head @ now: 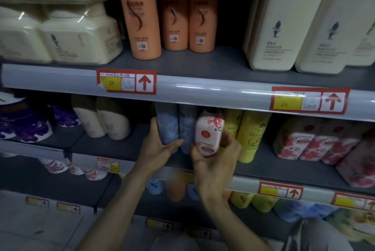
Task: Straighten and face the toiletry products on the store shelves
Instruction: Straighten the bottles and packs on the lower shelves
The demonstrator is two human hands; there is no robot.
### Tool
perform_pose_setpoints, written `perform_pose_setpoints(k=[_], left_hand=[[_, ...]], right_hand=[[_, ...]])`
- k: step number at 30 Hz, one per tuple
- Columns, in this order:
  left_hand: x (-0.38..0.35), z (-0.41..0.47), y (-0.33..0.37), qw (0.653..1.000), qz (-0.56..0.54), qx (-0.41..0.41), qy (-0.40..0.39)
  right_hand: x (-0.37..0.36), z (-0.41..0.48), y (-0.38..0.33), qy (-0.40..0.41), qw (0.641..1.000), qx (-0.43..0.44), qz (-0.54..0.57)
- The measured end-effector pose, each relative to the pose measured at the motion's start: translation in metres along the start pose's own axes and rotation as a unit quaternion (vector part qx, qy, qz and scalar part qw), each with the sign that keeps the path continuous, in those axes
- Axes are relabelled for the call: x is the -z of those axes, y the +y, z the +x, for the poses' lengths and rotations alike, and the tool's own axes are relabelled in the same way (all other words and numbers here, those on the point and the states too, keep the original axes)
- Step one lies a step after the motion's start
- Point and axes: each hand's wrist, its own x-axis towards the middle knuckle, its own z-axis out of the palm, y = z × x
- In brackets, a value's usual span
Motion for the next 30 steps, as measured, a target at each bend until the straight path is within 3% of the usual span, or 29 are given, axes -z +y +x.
perform_pose_setpoints(k=[4, 11, 19, 30], left_hand=[[-0.014, 0.005, -0.002, 1.0, 0.009, 0.0, -0.003], [-0.035, 0.005, 0.005, 1.0, 0.007, -0.004, -0.009], [-0.05, -0.002, 0.013, 1.0, -0.013, -0.007, 0.0], [-0.058, -0.004, 0.02, 1.0, -0.021, 0.001, 0.008]], right_hand=[[0.023, 0.005, 0.015, -0.002, 0.999, 0.022, 0.049], [0.07, 0.016, 0.044, 0.01, 0.998, 0.058, 0.035], [0.107, 0.033, 0.049, -0.032, 0.998, 0.056, 0.023], [0.167, 0.08, 0.073, 0.028, 0.994, 0.038, -0.101]])
